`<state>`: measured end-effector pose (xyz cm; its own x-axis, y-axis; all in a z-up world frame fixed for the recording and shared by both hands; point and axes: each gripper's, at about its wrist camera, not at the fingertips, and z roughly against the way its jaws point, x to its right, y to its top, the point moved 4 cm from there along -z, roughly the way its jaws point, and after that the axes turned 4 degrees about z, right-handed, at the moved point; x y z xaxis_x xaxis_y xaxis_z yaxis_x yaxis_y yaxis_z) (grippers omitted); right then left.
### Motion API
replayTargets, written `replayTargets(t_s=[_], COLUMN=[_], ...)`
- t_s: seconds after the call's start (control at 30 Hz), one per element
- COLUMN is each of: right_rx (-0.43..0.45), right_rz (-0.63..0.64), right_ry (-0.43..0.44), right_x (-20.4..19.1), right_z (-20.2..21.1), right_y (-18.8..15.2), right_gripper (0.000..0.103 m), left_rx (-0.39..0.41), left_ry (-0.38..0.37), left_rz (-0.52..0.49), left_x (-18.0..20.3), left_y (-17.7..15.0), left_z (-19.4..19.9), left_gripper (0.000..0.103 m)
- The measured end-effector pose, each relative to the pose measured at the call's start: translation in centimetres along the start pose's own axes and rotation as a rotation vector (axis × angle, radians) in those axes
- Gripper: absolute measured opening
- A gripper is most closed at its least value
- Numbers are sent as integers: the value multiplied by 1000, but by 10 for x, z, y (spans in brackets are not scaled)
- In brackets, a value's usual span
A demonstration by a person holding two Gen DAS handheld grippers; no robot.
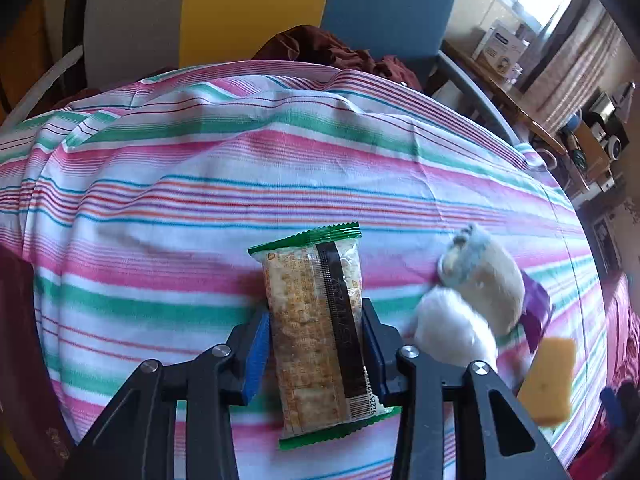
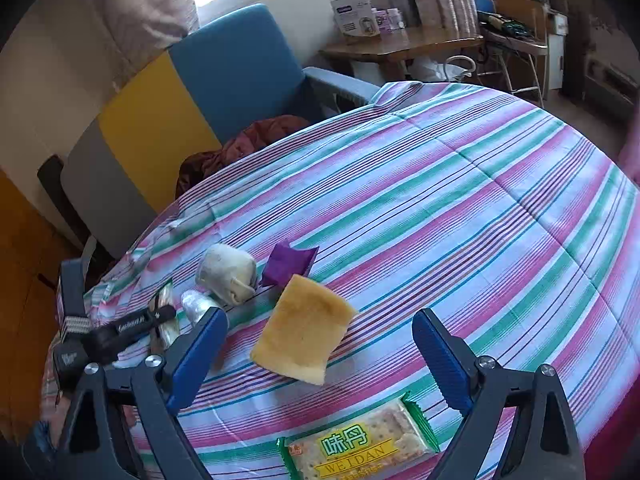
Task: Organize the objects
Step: 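Grasp the cracker packet with the left gripper while the right grasps a yellow sponge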
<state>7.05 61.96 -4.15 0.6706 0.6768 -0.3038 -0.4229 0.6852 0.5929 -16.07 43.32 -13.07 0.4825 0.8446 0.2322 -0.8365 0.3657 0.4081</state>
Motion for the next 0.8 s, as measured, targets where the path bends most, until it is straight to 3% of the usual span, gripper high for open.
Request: replayTargets(t_s=[0.33,0.63,0.8], right_rx=[-33,-70,-107], right_rz=[-166,-149,-160], right_ry=[17,48,71], right_x=[34,26,26], right_z=[-7,-16,-27], right_y=[1,-4,-9], right_gripper=[92,91,91], left_rx=[16,93,127], left_ry=[25,7,-32], left_rz=[-200,-390,-417], left_x=[13,28,24], left_y=[-85,-168,-183], left_z=[37,76,83], left_gripper=[41,41,42])
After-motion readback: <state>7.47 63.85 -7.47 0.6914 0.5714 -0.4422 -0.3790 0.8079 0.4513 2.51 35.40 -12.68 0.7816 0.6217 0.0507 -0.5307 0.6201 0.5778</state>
